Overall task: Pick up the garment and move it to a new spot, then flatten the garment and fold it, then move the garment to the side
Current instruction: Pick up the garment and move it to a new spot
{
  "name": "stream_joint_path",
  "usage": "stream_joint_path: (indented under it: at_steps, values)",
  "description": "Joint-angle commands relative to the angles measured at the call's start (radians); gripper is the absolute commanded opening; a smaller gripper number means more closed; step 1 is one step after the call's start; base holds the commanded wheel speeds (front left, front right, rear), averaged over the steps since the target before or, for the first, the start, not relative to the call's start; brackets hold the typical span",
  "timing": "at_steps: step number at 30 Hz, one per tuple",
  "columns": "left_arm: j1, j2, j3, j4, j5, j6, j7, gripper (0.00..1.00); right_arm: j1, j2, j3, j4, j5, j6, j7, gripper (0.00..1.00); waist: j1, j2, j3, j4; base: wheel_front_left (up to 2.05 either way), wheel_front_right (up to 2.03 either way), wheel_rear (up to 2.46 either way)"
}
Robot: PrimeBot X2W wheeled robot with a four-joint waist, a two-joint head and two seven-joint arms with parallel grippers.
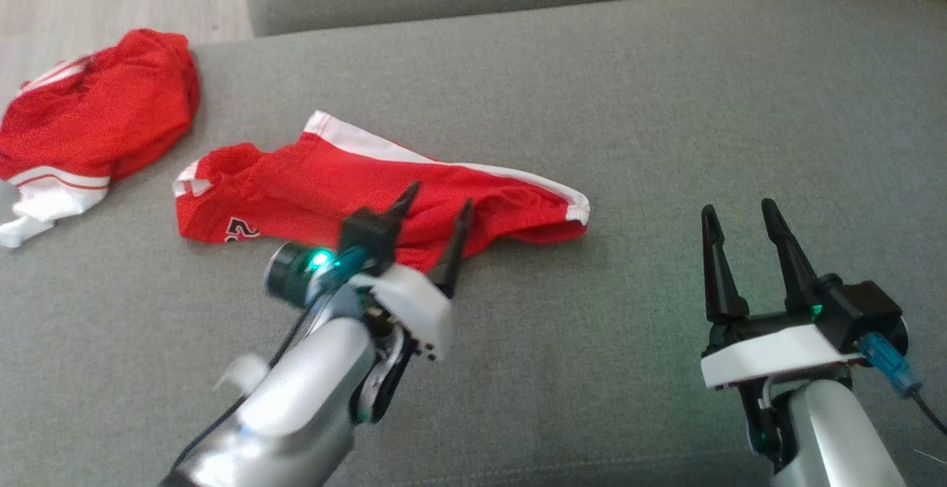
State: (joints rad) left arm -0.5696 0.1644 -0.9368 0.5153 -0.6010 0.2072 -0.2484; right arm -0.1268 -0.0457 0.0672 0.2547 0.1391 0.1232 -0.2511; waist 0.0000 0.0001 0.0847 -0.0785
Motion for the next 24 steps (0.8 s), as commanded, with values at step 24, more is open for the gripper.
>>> stream_joint_path:
  at_steps: [24]
  values:
    - [0.529, 0.044, 0.517, -0.444, 0.184, 0.085, -0.013, 1.00, 0.048, -0.004, 0.040, 0.005, 0.020, 0.008, -0.011, 1.00, 0.0000, -0.0001, -0.093, 0.052, 0.00, 0.00, 0.00]
